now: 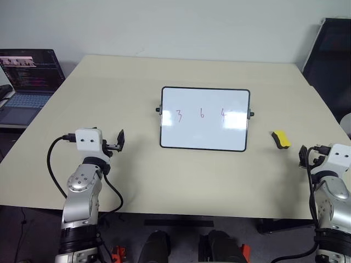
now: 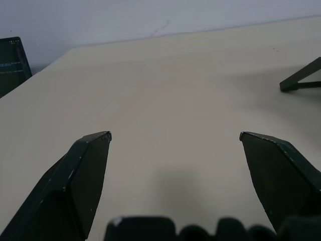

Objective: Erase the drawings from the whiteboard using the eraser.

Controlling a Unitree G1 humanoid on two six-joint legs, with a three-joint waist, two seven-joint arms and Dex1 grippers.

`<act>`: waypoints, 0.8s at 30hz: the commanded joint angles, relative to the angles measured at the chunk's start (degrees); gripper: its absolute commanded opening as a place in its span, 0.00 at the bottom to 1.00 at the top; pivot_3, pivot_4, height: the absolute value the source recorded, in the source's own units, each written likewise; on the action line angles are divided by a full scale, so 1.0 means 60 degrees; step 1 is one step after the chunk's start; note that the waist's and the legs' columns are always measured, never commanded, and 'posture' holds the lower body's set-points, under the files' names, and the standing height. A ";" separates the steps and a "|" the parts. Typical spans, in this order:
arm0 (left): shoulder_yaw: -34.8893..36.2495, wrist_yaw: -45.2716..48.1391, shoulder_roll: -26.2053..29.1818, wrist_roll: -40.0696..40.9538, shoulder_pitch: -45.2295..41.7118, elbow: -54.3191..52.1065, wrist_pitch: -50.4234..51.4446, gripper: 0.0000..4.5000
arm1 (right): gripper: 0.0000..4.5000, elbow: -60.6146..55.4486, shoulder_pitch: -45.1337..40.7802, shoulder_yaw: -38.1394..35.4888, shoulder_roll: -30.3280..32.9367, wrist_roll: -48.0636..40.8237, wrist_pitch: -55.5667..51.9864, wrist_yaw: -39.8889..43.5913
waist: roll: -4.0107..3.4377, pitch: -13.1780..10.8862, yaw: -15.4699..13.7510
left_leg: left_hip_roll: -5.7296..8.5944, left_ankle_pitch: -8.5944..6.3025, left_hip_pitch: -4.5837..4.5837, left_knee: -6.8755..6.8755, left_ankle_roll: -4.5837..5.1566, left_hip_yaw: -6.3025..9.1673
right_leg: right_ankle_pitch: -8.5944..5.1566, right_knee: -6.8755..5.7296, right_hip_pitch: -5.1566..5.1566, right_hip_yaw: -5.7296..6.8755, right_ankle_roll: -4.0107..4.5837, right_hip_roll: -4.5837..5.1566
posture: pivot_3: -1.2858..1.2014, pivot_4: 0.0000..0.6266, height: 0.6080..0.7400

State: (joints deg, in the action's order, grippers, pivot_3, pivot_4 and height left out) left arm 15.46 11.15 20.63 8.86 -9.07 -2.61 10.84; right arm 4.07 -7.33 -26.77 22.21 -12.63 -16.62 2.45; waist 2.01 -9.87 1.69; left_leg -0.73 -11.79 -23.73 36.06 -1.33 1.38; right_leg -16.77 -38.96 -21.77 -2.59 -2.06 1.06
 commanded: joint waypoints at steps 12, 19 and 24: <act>0.0084 0.1334 0.0573 0.0856 -0.0669 -0.0277 0.0260 1.00 | 1.00 -0.0638 0.0303 -0.0239 0.0548 -0.0195 -0.0284 0.0531 | -0.0004 -0.0002 0.0015 | 0.0001 0.0000 0.0001 0.0001 0.0000 -0.0004 | 0.0000 0.0001 0.0000 -0.0002 -0.0001 -0.0001 | 0.52 0.24 1.00; -0.0651 0.4068 0.1264 0.3308 -0.1093 -0.1760 0.2247 1.00 | 1.00 -0.1630 -0.0043 -0.0130 0.1128 -0.0830 -0.2119 0.0964 | -0.0005 -0.0004 0.0007 | 0.0001 0.0000 -0.0005 0.0002 0.0000 0.0002 | 0.0000 0.0001 0.0000 0.0004 -0.0001 -0.0001 | 0.52 0.24 1.00; -0.1800 0.5680 0.1649 0.3753 -0.1671 -0.1834 0.2801 1.00 | 1.00 -0.2261 -0.0550 0.0216 0.1185 -0.1190 -0.3453 0.1117 | -0.0015 -0.0003 0.0023 | 0.0000 0.0000 0.0003 0.0001 0.0000 -0.0004 | -0.0001 0.0000 0.0001 -0.0004 0.0000 -0.0006 | 0.52 0.24 1.00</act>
State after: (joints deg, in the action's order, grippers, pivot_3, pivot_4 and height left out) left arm 6.04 42.45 30.00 29.95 -18.01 -12.45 27.32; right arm -6.36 -9.79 -25.56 28.68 -18.62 -35.52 8.82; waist 1.92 -9.89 1.83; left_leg -0.73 -11.78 -23.73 36.06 -1.33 1.37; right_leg -16.78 -38.96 -21.77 -2.60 -2.06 1.02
